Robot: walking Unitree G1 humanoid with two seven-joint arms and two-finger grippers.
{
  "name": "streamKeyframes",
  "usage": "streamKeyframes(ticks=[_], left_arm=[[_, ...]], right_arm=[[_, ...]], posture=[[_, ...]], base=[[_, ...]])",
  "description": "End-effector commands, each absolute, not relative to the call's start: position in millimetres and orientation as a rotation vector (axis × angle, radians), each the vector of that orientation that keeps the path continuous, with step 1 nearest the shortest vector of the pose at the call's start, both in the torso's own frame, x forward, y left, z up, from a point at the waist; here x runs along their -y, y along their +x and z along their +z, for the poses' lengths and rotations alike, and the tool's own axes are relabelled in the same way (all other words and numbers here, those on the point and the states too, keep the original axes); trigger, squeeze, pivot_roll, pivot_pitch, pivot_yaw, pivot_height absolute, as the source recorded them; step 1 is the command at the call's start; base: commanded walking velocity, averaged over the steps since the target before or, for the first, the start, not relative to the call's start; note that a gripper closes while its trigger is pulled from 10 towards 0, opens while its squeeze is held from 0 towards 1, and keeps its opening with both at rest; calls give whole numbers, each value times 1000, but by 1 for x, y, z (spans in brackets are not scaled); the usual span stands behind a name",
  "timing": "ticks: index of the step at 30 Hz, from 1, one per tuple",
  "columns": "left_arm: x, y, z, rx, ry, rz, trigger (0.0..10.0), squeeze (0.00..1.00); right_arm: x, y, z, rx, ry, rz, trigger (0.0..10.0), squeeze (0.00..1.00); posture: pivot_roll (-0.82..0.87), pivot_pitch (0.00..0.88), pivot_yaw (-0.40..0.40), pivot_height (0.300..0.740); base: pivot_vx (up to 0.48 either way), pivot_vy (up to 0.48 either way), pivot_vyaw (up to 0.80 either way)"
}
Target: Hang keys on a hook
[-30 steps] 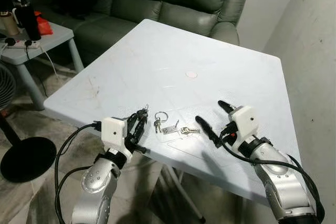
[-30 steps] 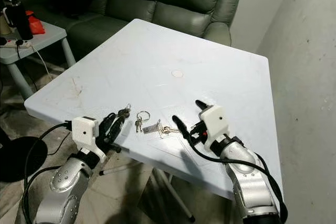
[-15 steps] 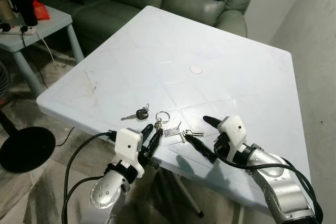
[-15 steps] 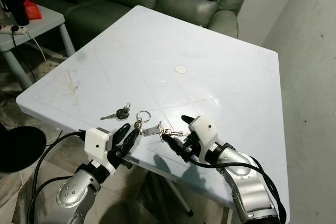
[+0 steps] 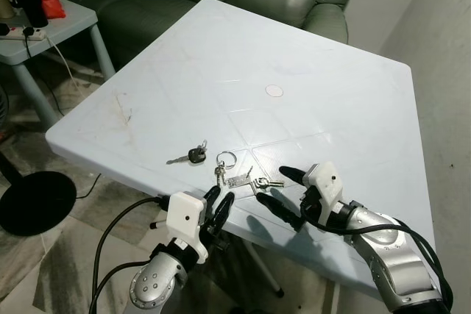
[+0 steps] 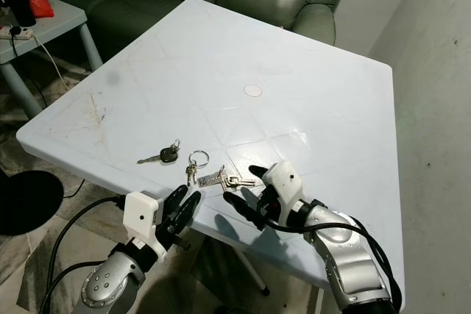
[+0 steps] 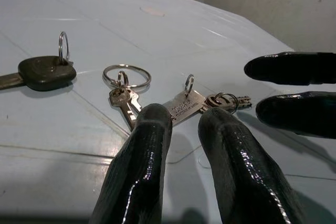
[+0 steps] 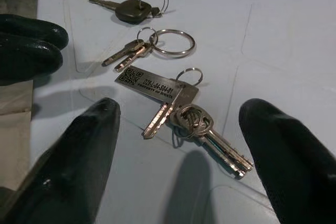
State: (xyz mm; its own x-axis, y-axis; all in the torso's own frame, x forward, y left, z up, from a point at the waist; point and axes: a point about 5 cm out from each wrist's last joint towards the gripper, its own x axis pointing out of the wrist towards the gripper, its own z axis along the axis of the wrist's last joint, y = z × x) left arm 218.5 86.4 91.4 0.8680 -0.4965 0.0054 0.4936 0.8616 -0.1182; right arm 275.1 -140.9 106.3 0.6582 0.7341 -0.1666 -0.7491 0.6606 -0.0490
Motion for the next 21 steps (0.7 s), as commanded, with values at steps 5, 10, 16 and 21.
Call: streamKeyframes(ticks=[5, 10, 16, 21], left_arm=[[-79, 217, 95, -24, -118, -535, 10000, 0], [-79, 217, 95, -25, -115, -536, 10000, 0], [-78, 217, 95, -25, -114, -535, 10000, 0], [-77, 217, 96, -24, -116, -535, 10000, 0]], right_arm=[[128, 274, 106, -177, -33, 776, 10000, 0], [123, 272, 102, -192, -36, 725, 10000, 0], [117, 270, 96, -242, -16, 666, 7569, 0], [115, 271, 95, -246, 3, 642, 1686, 0]], posture=[[-10, 153, -143, 740], [-11, 153, -144, 740], [-11, 154, -144, 740], [-11, 159, -144, 740]], base=[[0, 0, 0], [0, 0, 0], [0, 0, 0], [0, 0, 0]])
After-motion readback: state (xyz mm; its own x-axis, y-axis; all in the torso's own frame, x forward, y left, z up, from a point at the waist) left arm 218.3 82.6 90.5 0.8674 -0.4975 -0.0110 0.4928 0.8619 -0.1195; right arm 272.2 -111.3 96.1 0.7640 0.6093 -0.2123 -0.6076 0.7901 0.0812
